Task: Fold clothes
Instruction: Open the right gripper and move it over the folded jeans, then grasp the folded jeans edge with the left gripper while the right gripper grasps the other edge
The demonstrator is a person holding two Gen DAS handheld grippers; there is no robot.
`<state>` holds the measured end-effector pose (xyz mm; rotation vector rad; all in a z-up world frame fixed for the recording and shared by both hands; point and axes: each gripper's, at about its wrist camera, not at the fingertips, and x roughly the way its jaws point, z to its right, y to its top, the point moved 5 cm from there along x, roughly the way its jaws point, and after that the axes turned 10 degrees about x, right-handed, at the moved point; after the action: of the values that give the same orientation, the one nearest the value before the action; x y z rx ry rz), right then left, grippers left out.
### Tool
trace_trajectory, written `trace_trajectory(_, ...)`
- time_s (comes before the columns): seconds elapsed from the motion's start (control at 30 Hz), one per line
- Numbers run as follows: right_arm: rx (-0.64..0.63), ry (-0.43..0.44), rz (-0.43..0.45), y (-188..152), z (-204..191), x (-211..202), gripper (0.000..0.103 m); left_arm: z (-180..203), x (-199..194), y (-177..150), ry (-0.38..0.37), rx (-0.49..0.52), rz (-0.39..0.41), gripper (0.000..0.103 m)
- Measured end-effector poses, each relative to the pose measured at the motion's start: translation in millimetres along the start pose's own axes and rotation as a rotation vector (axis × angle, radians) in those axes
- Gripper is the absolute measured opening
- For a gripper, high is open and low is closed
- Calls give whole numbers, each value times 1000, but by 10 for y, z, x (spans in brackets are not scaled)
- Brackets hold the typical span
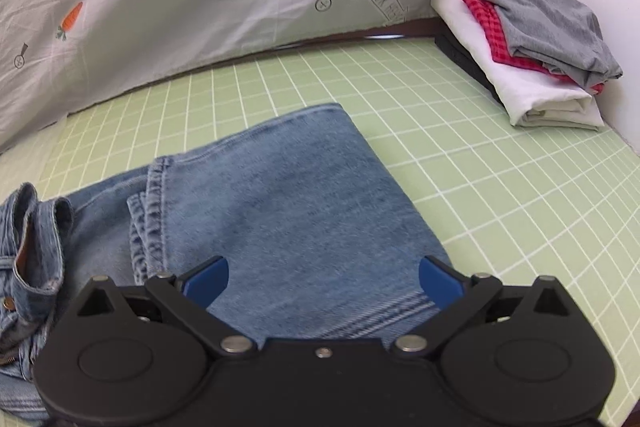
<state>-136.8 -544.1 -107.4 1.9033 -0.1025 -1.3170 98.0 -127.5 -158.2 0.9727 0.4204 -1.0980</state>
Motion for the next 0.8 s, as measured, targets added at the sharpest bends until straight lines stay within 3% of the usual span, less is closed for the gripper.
trace_trajectory(0.07,2,-2,-8,1,43,11,103,-49,-11,6,-15,-58,31,84)
trace_trajectory(0.23,24,-3,-24,20,192,53,103,-251,-61,-12,-30,-238,70,34)
trace_trajectory(0.3,59,-5,-21,59,309,54,103,-236,-140,-19,-51,-276,107,28)
trace_trajectory(0.4,137,-18,-3,149,563,49,103,73,-307,60,-33,-149,167,25)
trace_trajectory(0.5,199,-34,10,236,845,76,103,569,-478,165,-54,24,227,23)
trace_trajectory(0.57,225,-36,8,274,1018,111,103,908,-558,205,-86,75,255,21)
trace_trajectory(0.8,232,-39,0,419,1539,287,103,2166,-330,-95,-241,268,217,19)
